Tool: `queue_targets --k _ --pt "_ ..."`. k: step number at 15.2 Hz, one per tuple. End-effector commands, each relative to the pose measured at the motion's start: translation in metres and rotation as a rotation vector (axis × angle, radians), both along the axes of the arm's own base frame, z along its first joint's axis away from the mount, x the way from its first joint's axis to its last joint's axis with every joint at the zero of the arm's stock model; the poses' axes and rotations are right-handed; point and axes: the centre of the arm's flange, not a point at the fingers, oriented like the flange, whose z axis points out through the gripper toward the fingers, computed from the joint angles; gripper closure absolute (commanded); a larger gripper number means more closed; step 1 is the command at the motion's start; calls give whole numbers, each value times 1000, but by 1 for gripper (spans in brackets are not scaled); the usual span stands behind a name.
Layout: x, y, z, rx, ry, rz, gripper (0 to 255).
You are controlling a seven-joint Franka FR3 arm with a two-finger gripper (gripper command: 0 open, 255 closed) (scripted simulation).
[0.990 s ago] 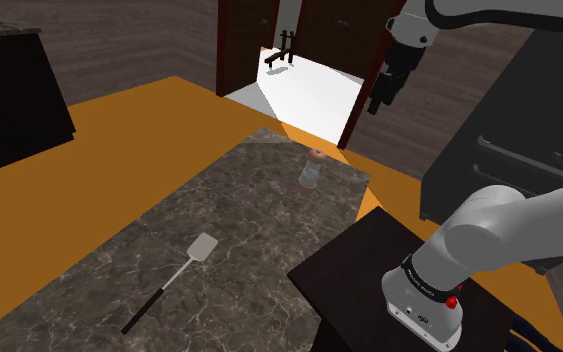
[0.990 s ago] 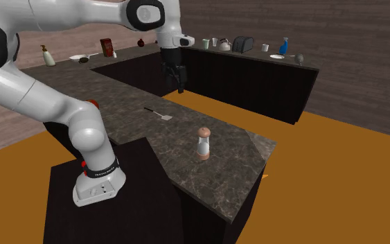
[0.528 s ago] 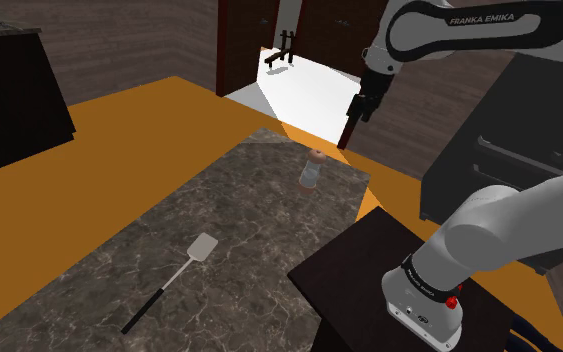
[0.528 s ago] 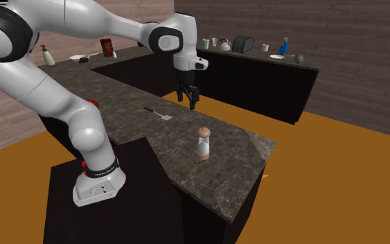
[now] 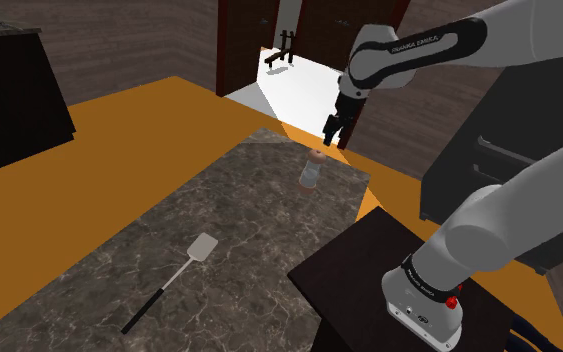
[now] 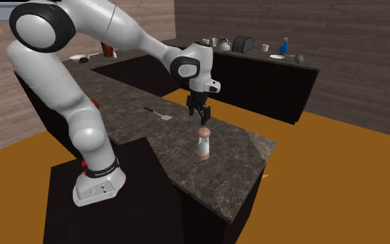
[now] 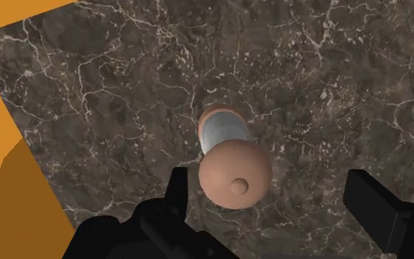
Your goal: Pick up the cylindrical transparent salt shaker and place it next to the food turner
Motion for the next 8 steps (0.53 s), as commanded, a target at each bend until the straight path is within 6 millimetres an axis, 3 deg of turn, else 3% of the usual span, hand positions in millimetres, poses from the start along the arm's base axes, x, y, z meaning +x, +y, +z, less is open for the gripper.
queue_targets --k 1,3,8 --pt "11 -5 -24 14 5 -5 0" --pt "24 -8 -47 28 11 -9 0" --pt "25 -7 -72 31 12 -9 0"
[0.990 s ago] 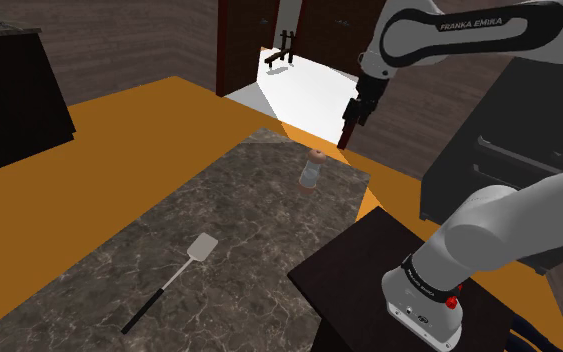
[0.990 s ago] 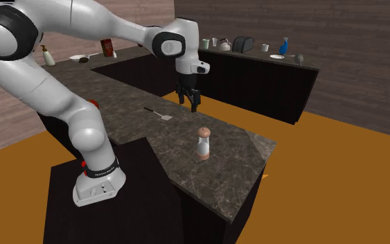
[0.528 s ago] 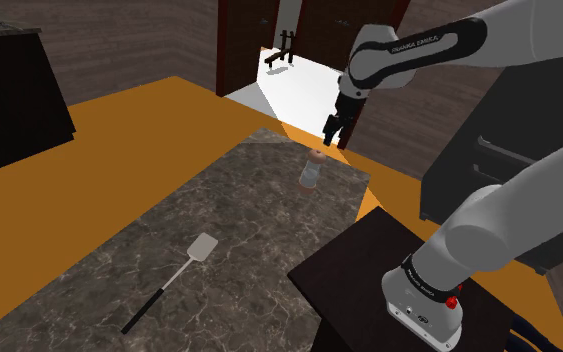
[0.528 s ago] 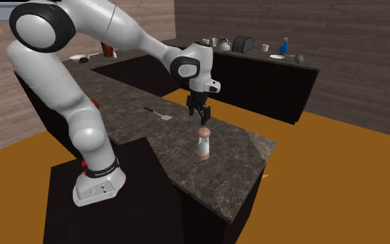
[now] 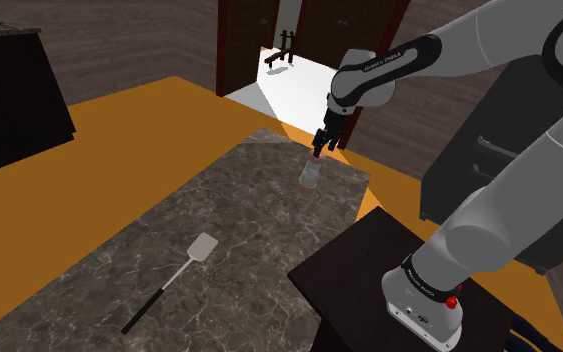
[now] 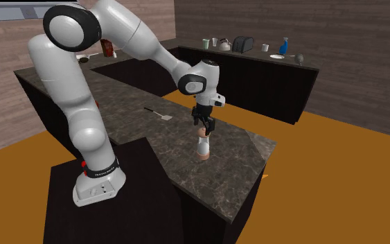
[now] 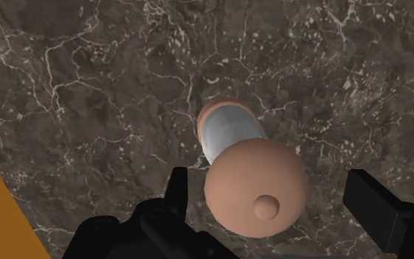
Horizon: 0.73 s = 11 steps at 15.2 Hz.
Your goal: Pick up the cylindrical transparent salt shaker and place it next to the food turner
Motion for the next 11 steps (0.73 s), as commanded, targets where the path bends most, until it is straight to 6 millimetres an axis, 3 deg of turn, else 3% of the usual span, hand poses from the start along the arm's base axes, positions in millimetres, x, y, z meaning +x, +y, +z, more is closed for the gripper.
queue_targets --k 1,3,11 --pt "-1 1 -11 0 0 0 0" --pt "-2 2 -25 0 0 0 0" --pt "-2 2 -25 0 0 0 0"
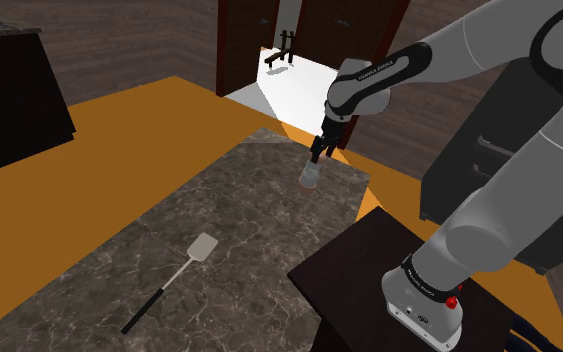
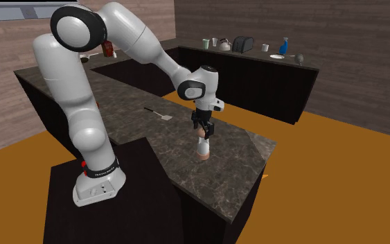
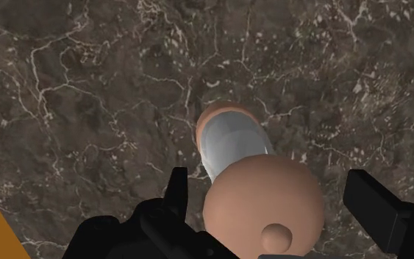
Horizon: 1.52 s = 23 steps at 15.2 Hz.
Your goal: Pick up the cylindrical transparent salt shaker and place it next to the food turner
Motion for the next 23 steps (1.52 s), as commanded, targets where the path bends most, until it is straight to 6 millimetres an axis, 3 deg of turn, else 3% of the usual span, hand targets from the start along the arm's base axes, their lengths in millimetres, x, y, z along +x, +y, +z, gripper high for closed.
queue_targets --k 1,10,23 --pt "0 0 0 0 0 0 255" --pt "0 0 0 0 0 0 255" --pt "0 0 69 0 0 0 255"
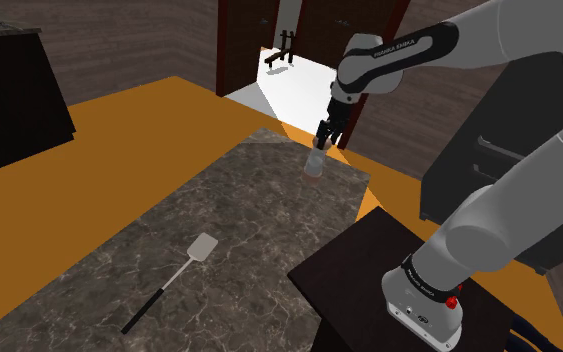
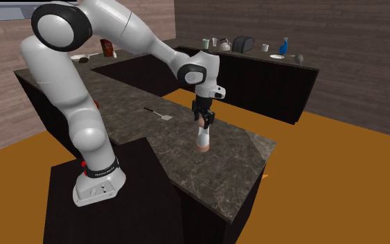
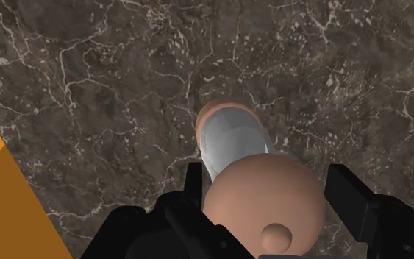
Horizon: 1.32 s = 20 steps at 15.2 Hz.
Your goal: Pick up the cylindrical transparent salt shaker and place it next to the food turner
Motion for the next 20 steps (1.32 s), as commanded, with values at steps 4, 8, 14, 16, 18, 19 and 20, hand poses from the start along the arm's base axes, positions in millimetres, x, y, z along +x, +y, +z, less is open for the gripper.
queue_targets --k 4,8,14,16,18,19,20 --pt "0 0 27 0 0 0 255" --pt "0 0 48 0 0 0 255" --pt "0 0 79 0 0 0 255" --pt "0 0 90 0 0 0 255" --pt "0 0 100 0 0 0 255" --pt "0 0 106 0 0 0 255" --pt "0 0 111 0 0 0 255"
